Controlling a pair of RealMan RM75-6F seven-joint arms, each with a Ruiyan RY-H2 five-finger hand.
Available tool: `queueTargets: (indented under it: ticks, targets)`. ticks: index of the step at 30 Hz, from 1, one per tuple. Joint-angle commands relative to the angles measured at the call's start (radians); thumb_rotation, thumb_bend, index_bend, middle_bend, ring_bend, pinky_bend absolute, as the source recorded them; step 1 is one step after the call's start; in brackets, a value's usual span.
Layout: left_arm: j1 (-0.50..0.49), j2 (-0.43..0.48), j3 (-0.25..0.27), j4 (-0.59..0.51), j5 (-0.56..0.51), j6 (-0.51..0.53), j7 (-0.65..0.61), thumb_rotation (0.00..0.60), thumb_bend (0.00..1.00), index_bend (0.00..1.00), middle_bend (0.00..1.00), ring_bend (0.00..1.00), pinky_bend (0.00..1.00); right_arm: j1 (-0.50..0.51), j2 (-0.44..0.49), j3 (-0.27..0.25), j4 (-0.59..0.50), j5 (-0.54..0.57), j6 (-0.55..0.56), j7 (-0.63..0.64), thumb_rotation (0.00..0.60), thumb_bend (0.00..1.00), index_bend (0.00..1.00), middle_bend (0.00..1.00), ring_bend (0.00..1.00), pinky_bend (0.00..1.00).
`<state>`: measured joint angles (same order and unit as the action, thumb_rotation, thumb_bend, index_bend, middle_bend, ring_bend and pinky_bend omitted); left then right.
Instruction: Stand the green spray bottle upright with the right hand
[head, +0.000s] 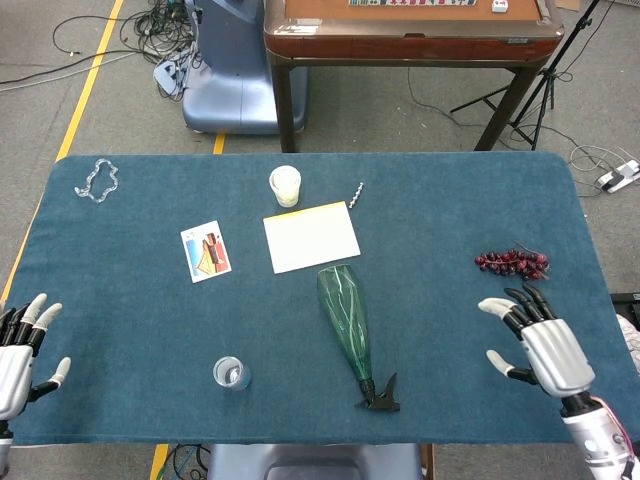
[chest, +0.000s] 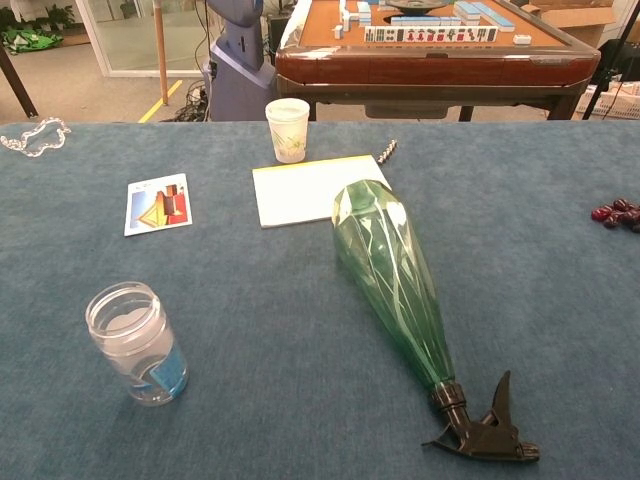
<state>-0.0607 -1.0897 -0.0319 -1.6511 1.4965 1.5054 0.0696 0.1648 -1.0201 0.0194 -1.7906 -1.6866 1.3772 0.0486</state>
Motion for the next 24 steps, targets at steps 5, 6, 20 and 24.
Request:
queueTargets:
  ticks: [5, 6, 20, 24]
  targets:
    - [0.005, -0.001, 0.003, -0.001, 0.003, 0.006, -0.002, 0.6, 0.36, 0.11, 0.0, 0.0, 0.0, 0.197, 0.004, 0.053, -0.057, -0.032, -0.226, -0.005, 0.6, 0.67, 0.27, 0.28, 0.11, 0.07]
    - [0.007, 0.0, 0.004, -0.002, 0.003, 0.008, -0.003, 0.6, 0.36, 0.11, 0.0, 0.0, 0.0, 0.221, -0.005, 0.063, -0.059, -0.029, -0.251, -0.005, 0.6, 0.7, 0.27, 0.28, 0.11, 0.07]
    - [0.037, 0.013, 0.008, 0.002, -0.003, 0.043, -0.022, 0.6, 0.36, 0.11, 0.0, 0.0, 0.0, 0.566, -0.252, 0.187, 0.098, 0.141, -0.599, 0.006, 0.6, 0.8, 0.28, 0.35, 0.11, 0.07]
    - [0.043, 0.017, 0.009, 0.005, -0.005, 0.047, -0.026, 0.6, 0.36, 0.11, 0.0, 0.0, 0.0, 0.629, -0.327, 0.204, 0.156, 0.179, -0.642, -0.005, 0.6, 0.8, 0.29, 0.35, 0.11, 0.07]
